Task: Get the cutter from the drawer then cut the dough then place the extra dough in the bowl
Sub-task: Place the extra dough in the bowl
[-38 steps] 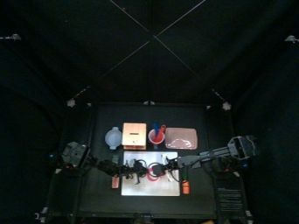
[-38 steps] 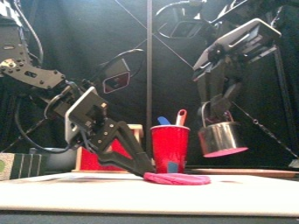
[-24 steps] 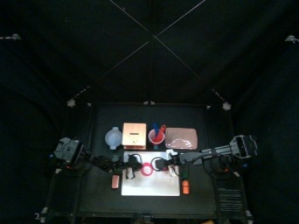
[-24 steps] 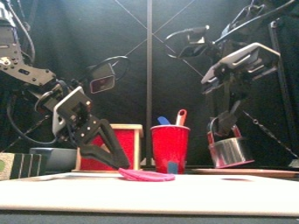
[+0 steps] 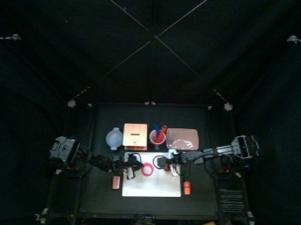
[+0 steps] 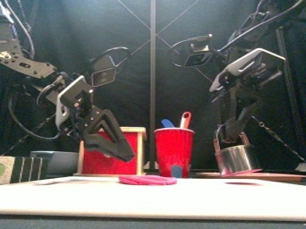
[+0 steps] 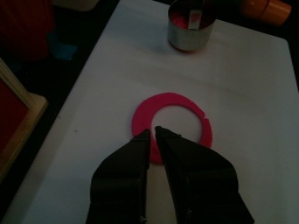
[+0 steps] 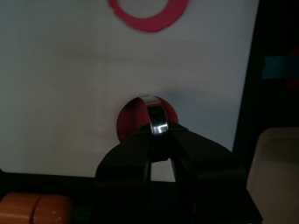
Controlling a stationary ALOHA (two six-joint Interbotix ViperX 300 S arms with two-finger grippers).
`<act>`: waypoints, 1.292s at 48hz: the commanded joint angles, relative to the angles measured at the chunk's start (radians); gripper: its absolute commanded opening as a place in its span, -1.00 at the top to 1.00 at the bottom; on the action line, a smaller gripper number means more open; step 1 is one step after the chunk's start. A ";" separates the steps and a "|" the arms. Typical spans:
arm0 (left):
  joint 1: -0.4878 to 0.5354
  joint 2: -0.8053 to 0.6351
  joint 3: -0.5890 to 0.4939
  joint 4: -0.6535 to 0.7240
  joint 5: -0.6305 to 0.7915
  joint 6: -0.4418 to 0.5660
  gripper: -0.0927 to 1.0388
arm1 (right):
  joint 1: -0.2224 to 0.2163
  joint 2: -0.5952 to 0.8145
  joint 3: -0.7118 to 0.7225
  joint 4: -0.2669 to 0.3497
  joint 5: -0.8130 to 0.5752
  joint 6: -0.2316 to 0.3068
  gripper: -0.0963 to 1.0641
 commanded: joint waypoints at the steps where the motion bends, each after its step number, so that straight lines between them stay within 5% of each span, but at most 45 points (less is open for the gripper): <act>1: 0.003 -0.008 -0.031 0.003 -0.009 0.002 -0.23 | 0.002 -0.037 -0.025 0.009 -0.009 -0.003 -0.45; 14: 0.032 -0.008 -0.037 0.032 0.002 0.015 -0.26 | 0.003 -0.037 -0.066 0.018 -0.021 0.000 -0.52; 34: 0.091 0.029 -0.103 0.071 0.167 0.150 -0.69 | 0.000 0.018 -0.100 0.086 -0.034 -0.006 -0.52; 62: 0.114 0.078 -0.132 0.071 0.333 0.212 -0.54 | 0.000 0.040 -0.103 0.091 -0.038 -0.006 -0.52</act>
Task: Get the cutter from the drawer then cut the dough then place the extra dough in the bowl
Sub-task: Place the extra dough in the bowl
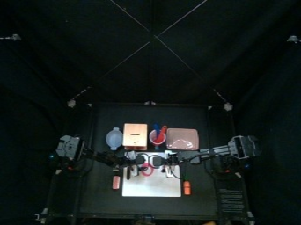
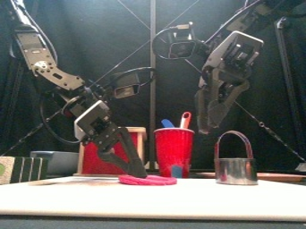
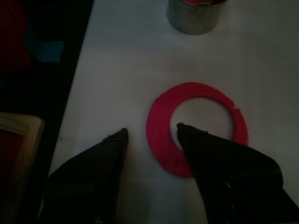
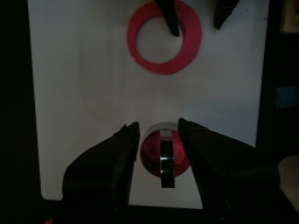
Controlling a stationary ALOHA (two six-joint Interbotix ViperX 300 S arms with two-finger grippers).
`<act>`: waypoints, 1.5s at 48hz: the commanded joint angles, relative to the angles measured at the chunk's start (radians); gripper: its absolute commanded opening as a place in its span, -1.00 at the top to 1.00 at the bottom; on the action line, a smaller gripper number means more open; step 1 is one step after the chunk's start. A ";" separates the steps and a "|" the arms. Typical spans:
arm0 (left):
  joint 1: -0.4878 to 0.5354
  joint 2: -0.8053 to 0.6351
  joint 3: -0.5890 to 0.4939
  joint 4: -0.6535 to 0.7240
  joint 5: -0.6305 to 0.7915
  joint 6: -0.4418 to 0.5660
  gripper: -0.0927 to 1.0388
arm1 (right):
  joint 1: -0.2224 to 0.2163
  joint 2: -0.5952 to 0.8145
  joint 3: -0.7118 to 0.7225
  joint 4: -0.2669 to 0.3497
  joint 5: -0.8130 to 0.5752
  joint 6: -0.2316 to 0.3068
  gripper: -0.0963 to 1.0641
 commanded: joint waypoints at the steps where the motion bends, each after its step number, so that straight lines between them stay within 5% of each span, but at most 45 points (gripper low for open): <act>1: -0.006 0.003 0.002 -0.002 0.029 -0.002 -0.52 | -0.003 -0.015 -0.017 0.002 -0.008 -0.002 -0.52; 21: -0.052 0.006 -0.003 0.005 0.066 0.000 -0.06 | -0.008 -0.015 -0.014 0.000 0.000 0.000 -0.52; 36: -0.052 -0.064 -0.037 0.023 0.038 0.002 -0.03 | -0.026 -0.017 -0.012 -0.005 0.000 -0.002 -0.52; 50: 0.003 -0.308 0.061 0.106 -0.054 0.006 -0.03 | -0.046 -0.025 -0.012 -0.002 0.000 0.000 -0.52; 72: 0.365 -0.904 0.359 0.183 0.063 0.002 -0.03 | -0.061 -0.029 -0.014 -0.012 -0.025 -0.003 -0.52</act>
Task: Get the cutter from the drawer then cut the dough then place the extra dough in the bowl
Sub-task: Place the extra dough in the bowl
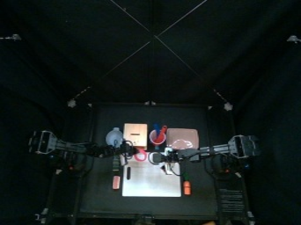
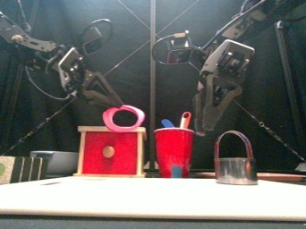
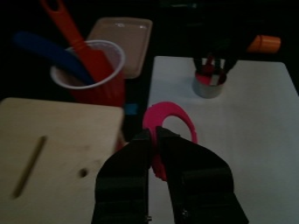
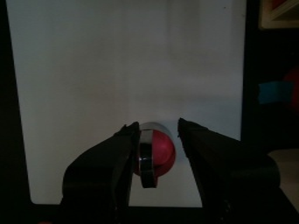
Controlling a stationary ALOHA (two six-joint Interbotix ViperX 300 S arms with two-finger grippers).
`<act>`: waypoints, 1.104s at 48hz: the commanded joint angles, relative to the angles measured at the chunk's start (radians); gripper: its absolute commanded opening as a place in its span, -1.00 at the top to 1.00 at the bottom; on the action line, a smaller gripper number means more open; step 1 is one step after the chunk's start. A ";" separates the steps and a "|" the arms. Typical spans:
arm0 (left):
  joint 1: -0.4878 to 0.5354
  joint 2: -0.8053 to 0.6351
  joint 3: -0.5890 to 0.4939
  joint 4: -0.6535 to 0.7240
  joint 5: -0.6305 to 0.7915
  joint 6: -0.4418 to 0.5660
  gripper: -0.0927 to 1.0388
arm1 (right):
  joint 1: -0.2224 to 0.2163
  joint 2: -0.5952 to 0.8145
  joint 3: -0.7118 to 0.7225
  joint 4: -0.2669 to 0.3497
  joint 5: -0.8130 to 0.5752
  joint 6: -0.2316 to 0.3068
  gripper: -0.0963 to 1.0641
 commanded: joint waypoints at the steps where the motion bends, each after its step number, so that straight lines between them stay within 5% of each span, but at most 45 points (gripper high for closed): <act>1: 0.097 -0.163 0.034 0.003 0.051 0.002 -0.03 | -0.011 -0.031 -0.012 -0.003 -0.023 -0.002 -0.52; 12: 0.267 -0.390 0.121 0.002 0.179 0.000 -0.03 | -0.014 -0.028 -0.009 -0.008 -0.043 -0.002 -0.52; 23: 0.385 -0.402 0.170 0.002 0.299 -0.002 -0.03 | -0.015 -0.028 -0.003 -0.003 -0.043 0.000 -0.52; 43: 0.347 -0.199 0.172 0.000 0.259 -0.006 -0.06 | -0.026 -0.023 -0.006 -0.008 -0.048 -0.002 -0.52; 53: 0.328 -0.175 0.170 -0.043 0.184 -0.008 -0.42 | -0.025 -0.023 -0.008 -0.006 -0.048 0.000 -0.52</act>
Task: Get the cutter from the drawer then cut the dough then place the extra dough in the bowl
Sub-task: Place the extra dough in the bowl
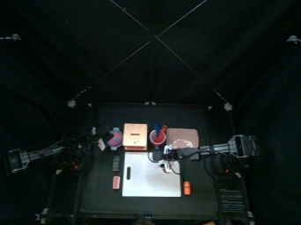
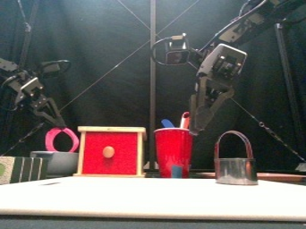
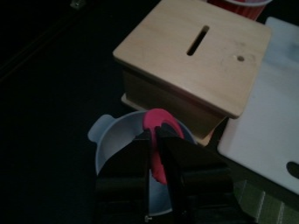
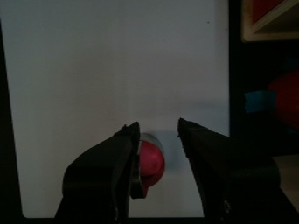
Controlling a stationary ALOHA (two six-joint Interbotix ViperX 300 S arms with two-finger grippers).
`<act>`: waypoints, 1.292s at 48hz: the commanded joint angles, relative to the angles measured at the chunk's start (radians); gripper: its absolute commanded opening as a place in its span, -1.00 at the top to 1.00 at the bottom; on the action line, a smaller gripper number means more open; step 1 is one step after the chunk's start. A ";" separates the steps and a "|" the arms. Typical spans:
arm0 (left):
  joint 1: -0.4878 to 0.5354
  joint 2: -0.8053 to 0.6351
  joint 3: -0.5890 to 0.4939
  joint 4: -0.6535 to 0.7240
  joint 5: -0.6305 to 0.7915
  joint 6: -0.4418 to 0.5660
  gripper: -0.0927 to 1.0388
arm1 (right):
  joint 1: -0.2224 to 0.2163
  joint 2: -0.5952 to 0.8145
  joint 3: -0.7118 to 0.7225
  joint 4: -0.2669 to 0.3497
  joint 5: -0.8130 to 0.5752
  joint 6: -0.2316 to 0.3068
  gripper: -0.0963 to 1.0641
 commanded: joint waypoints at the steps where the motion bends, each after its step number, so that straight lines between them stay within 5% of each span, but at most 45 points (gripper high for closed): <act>1: -0.015 -0.006 -0.023 -0.025 -0.049 0.002 -0.46 | -0.005 -0.023 -0.015 0.005 -0.006 0.000 -0.52; 12: -0.021 -0.035 -0.018 -0.041 -0.115 0.000 -0.79 | -0.005 -0.023 -0.017 0.017 -0.006 0.002 -0.52; 38: -0.336 -0.112 -0.041 0.003 -0.354 0.006 -0.78 | -0.021 -0.017 -0.043 0.021 -0.021 0.002 -0.52; 62: -0.357 -0.112 0.025 0.037 -0.465 0.003 -0.77 | -0.035 -0.005 -0.046 0.043 -0.067 0.000 -0.52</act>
